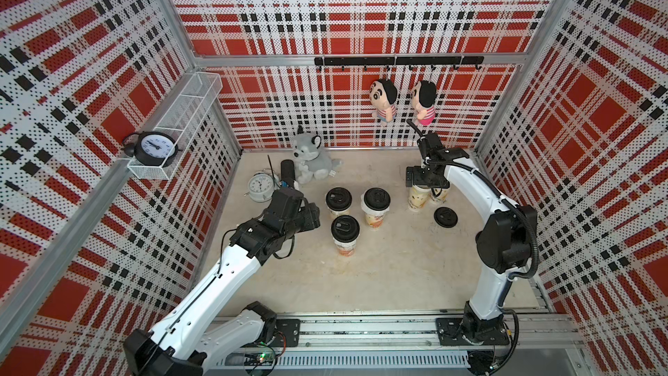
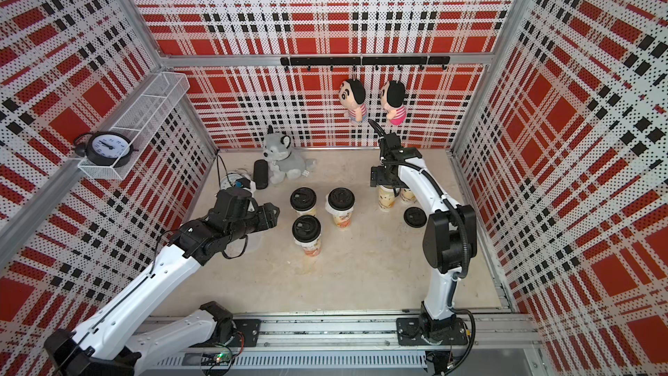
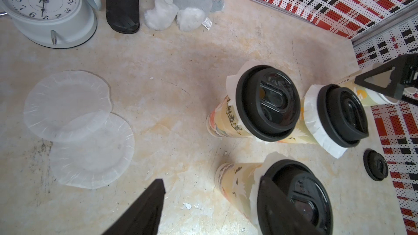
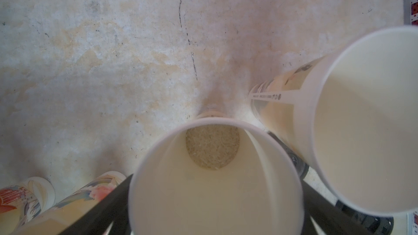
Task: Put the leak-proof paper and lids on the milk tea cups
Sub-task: Pick up the cup at the center of the board, then place the cup at the center of the board.
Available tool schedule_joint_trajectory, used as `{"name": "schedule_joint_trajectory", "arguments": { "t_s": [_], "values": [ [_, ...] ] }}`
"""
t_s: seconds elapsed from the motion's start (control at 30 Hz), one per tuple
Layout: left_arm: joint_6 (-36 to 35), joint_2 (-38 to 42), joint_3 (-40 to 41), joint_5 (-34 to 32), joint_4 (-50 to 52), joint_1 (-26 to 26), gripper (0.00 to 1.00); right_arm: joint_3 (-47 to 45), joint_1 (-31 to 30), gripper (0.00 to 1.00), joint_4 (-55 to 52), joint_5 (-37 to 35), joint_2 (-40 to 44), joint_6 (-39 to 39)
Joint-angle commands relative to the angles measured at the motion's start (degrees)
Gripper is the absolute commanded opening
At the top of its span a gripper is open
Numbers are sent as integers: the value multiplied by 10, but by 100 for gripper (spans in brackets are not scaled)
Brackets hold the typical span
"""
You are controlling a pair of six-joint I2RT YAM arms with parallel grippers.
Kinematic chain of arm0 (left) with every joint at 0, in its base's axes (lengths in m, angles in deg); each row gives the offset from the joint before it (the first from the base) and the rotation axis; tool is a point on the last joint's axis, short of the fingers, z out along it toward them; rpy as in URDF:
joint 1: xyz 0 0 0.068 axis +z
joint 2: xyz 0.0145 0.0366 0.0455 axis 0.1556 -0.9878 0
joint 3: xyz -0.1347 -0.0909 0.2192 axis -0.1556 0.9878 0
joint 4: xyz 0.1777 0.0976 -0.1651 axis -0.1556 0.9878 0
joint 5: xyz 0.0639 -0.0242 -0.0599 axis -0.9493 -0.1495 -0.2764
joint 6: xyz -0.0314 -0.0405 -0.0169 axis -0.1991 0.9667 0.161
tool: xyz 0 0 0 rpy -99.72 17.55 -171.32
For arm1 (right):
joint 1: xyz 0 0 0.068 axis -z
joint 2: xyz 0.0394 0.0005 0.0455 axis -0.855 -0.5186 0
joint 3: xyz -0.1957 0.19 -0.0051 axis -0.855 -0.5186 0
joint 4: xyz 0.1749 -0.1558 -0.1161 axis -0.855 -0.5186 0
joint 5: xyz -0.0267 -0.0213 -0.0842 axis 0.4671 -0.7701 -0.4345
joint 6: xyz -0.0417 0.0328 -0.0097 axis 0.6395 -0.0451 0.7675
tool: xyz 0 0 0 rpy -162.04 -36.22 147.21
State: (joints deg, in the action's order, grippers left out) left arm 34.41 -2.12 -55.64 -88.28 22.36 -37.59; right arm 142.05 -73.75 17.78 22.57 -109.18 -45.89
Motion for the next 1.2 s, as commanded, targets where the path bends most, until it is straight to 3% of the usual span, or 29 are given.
{"name": "schedule_joint_trajectory", "arguments": {
  "t_s": [0.0,0.4,0.63,1.17],
  "values": [
    [-6,-2,-5,-1,4,4,70,12,4,100,11,-8,-14,-5],
    [-5,-1,-4,-3,6,4,70,-1,4,81,16,9,-6,-2],
    [-6,0,-3,-5,8,4,70,-63,-10,78,17,33,71,1],
    [-15,-4,0,-1,1,10,70,-194,-197,77,-29,7,252,-67]
  ]
}}
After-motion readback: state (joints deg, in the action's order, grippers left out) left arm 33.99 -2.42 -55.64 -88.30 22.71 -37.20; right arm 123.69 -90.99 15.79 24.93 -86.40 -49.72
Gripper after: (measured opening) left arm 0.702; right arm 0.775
